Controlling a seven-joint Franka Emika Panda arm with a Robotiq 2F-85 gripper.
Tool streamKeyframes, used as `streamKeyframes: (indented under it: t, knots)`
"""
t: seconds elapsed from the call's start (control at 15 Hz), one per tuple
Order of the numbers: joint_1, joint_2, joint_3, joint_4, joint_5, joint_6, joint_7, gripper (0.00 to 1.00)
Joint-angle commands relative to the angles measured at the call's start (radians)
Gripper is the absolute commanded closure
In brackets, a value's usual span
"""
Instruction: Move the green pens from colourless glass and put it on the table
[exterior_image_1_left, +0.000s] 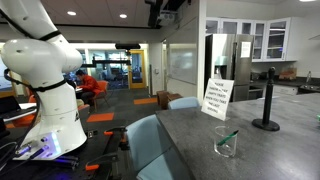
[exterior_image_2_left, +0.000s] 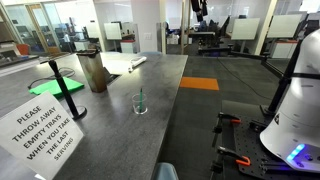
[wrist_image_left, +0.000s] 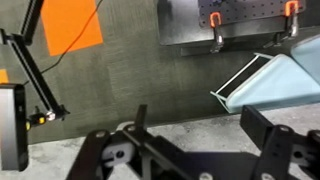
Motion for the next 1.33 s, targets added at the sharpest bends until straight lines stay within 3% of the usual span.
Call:
streamKeyframes:
  t: [0.0, 0.2, 0.33, 0.6, 0.93, 1.27]
  knots:
    - [0.019, 0.026, -0.007, 0.021, 0.033, 0.003, 0.058, 0.0]
    - [0.032, 0.072, 0.01, 0.035, 0.102, 0.037, 0.172, 0.0]
    - [0.038, 0.113, 0.031, 0.041, 0.161, 0.078, 0.315, 0.0]
    - [0.051, 0.227, 0.073, 0.045, 0.24, 0.273, 0.562, 0.0]
    - [0.072, 0.409, 0.091, 0.052, 0.261, 0.566, 0.849, 0.0]
    - [0.105, 0.58, 0.068, 0.102, 0.255, 0.639, 0.977, 0.0]
